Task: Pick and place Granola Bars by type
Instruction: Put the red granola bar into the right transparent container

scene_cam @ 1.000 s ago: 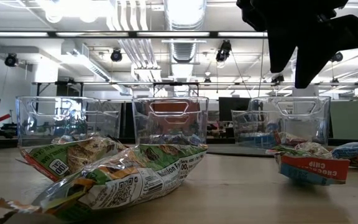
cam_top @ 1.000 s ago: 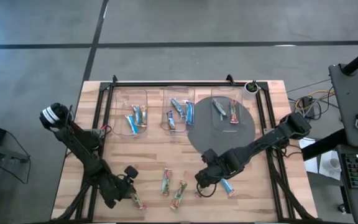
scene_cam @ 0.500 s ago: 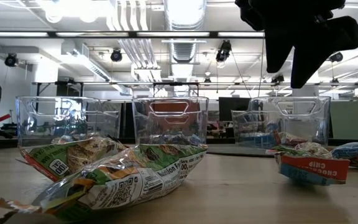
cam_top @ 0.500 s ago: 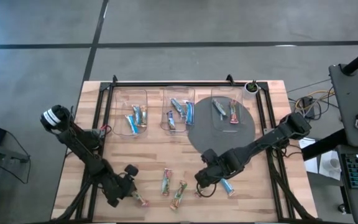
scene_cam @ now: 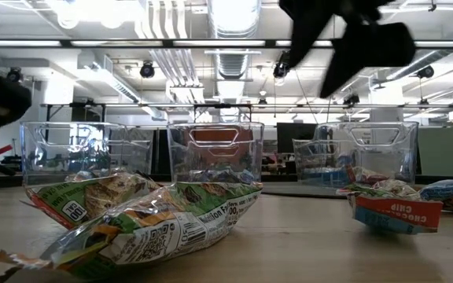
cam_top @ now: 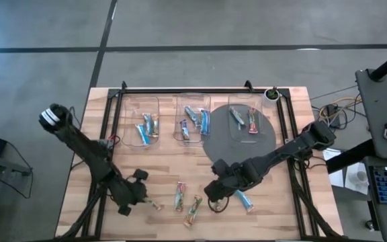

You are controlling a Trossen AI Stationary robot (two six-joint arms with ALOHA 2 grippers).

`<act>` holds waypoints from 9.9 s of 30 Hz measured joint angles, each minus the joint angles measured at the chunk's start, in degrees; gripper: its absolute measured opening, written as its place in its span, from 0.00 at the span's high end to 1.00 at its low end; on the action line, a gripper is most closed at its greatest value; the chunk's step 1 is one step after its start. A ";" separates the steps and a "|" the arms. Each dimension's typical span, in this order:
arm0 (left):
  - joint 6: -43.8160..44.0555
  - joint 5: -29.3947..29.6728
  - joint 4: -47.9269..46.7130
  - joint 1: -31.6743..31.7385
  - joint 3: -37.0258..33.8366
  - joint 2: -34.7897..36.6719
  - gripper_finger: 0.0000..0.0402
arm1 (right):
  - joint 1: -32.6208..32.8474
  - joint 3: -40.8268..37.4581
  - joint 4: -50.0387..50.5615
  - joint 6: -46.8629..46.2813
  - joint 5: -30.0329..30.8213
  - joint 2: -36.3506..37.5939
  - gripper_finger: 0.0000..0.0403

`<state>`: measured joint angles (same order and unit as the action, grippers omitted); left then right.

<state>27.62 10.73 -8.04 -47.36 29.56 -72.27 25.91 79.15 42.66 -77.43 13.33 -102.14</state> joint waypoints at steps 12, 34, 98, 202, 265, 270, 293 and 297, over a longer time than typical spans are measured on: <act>-16.82 21.82 -3.27 14.37 3.88 7.23 0.83 | -9.70 -0.13 -22.41 -2.38 -7.18 0.06 0.43; -21.44 35.90 2.95 18.91 6.86 2.08 0.83 | -15.28 -0.22 -29.55 -2.36 -2.65 -0.86 0.37; 15.05 29.25 -22.07 15.13 5.75 3.26 0.72 | -14.70 1.18 48.02 -26.45 26.07 15.12 0.83; 76.95 8.19 -42.03 12.34 60.62 -43.50 0.72 | -10.18 -17.90 0.70 26.31 -1.82 8.76 0.38; 57.44 18.18 -31.63 7.74 50.56 -39.75 0.80 | -14.42 -22.23 -34.74 31.06 -26.83 8.74 0.39; 50.65 22.90 -31.81 7.15 50.56 -37.10 0.80 | -16.86 -22.21 -40.66 29.61 -31.00 8.74 0.39; 4.45 22.00 -21.70 18.99 50.59 -35.29 0.80 | -18.66 -22.18 -43.47 28.71 -36.36 8.25 0.39; 1.33 20.44 -19.11 20.22 50.60 -35.25 0.80 | -18.68 -22.18 -43.35 29.43 -36.33 8.25 0.39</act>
<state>28.95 31.17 -27.16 -27.14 80.16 -107.53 7.22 56.97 -0.69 -48.00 -23.00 -93.89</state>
